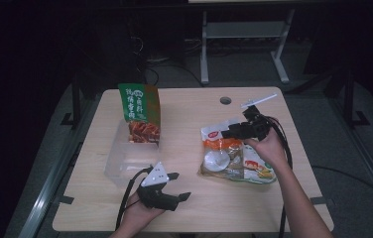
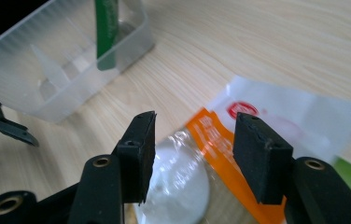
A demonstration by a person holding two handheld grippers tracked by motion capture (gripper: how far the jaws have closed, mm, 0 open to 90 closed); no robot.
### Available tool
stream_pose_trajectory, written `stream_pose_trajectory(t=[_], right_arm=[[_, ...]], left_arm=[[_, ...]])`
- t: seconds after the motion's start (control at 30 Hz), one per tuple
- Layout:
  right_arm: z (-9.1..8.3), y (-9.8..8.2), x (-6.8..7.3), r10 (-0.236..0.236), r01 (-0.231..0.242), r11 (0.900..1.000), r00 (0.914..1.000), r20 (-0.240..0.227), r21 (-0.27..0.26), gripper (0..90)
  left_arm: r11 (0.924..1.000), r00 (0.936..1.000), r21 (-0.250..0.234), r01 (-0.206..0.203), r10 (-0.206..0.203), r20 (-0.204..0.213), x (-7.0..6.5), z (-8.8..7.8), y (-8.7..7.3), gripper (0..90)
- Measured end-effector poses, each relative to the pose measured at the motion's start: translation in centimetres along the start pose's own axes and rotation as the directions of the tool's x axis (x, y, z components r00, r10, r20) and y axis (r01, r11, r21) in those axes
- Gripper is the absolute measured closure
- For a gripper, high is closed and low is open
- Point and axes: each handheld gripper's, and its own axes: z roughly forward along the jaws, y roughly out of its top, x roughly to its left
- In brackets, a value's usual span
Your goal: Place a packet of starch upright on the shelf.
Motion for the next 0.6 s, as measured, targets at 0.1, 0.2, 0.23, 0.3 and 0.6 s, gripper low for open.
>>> stream_pose_trajectory(t=[0.1, 0.2, 0.23, 0.3, 0.6], right_arm=[[-0.4, -0.9, -0.8, 0.025, -0.025, 1.000, 0.9996, 0.016, 0.006, 47.9], [-0.6, -1.6, -1.5, 0.039, -0.039, 0.999, 0.9986, 0.035, 0.023, 47.1], [-0.7, -1.8, -1.8, 0.047, -0.048, 0.999, 0.9982, 0.039, 0.025, 47.2], [-0.8, -2.2, -2.2, 0.061, -0.062, 0.998, 0.9971, 0.046, 0.029, 47.0], [-0.1, -3.1, -3.9, 0.110, -0.116, 0.991, 0.9903, 0.084, 0.063, 46.3]], left_arm=[[1.0000, 1.0000, 0.000, 0.001, -0.001, 0.002, -0.1, 0.1, 0.0, 25.1], [1.0000, 1.0000, -0.001, 0.003, -0.003, 0.001, -0.1, 0.1, 0.0, 25.2], [1.0000, 1.0000, -0.001, 0.003, -0.003, 0.002, -0.1, 0.1, 0.0, 25.1], [0.9999, 1.0000, -0.005, 0.009, -0.009, 0.002, -0.1, 0.2, 0.0, 25.1], [1.0000, 1.0000, -0.001, 0.008, -0.008, 0.004, 0.0, 0.2, 0.0, 25.1]])
